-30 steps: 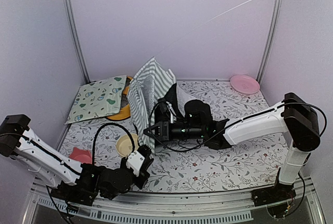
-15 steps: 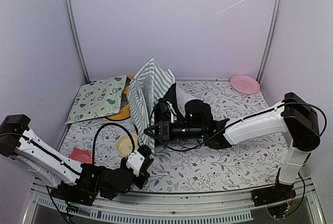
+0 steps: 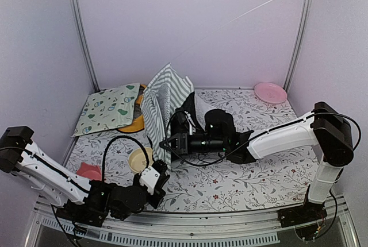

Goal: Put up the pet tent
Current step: Insert the tent pole into the pole socket of the pet tent.

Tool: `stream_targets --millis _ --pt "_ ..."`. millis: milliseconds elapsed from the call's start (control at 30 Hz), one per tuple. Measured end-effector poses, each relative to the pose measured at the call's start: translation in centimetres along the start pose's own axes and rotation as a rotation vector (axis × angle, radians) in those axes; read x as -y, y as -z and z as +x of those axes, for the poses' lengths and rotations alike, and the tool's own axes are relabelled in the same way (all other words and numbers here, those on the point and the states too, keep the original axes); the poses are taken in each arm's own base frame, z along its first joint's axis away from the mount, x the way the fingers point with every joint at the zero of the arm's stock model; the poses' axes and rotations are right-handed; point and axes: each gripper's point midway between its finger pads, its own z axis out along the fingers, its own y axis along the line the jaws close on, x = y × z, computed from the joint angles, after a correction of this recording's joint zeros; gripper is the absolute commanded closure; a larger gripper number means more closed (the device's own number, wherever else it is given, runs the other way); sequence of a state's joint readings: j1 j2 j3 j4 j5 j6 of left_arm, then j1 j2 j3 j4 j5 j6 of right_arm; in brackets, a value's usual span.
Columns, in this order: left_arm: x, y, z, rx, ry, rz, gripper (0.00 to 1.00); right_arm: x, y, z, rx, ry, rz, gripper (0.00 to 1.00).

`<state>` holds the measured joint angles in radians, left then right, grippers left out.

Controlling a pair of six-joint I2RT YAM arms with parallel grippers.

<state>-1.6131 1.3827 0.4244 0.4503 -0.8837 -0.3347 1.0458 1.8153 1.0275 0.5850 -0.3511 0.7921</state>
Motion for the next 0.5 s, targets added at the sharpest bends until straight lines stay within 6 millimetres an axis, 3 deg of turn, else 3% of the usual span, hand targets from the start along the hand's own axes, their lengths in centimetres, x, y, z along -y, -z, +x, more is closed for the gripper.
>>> stream_targets --millis 500 --pt "0.00 0.00 0.01 0.000 0.003 0.000 1.00 -0.53 -0.41 0.12 -0.011 -0.006 -0.019 1.00"
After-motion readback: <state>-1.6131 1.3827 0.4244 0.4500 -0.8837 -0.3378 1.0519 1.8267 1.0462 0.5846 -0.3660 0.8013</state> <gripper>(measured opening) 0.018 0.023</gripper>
